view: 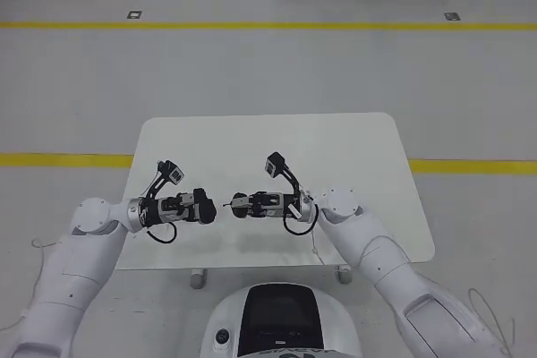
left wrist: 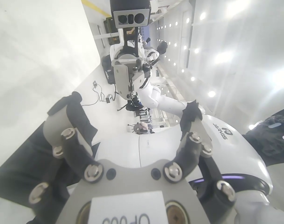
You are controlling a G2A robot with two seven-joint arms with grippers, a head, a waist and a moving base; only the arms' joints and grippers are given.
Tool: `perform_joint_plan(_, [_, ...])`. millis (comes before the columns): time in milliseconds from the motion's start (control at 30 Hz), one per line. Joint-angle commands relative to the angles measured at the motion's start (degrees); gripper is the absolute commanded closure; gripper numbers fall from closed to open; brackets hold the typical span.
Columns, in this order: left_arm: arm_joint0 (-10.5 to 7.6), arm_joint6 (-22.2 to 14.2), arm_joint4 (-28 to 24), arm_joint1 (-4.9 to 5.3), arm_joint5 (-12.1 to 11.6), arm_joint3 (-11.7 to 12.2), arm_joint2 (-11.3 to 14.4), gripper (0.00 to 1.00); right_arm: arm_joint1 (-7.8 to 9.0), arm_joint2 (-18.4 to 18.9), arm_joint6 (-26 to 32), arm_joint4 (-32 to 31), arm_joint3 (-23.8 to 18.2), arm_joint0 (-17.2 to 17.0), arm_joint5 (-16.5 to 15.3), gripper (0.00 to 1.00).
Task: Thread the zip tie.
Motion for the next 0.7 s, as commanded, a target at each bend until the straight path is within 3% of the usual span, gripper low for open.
perform_joint_plan(0, [0.0,0.0,0.0,0.0,0.0,0.0,0.0,0.0,0.0,0.0,0.0,0.0,0.0,0.0,0.0,1.0])
perform_joint_plan(67, [0.19,1.35,0.52,-0.05,0.01,-0.77,0.23,0.0,0.0,-0.08,-0.76,-0.04,-0.62,-0.44,0.11,1.0])
perform_joint_plan(133, [0.33,0.49,-0.21,-0.07,0.0,-1.83,0.42,0.0,0.1,-0.07,-0.26,0.63,-1.8,-1.13,0.0,1.0])
perform_joint_plan(267, [0.71,0.0,-4.4,-0.18,0.0,-1.46,0.52,0.0,0.17,0.37,3.31,4.08,-2.12,-1.56,0.0,1.0])
perform_joint_plan(467, [0.67,0.0,-9.0,-0.27,0.0,-0.13,1.72,0.0,-0.39,0.39,6.93,8.44,0.52,-0.9,0.0,1.0])
perform_joint_plan(633, [0.23,0.0,-12.35,0.07,0.0,-0.35,3.37,0.0,-1.0,0.05,9.55,10.62,2.8,0.0,0.0,1.0])
perform_joint_plan(667, [-0.02,0.0,-10.99,0.33,0.0,-0.33,3.78,0.0,-1.03,0.03,9.68,10.74,2.99,0.09,0.0,1.0])
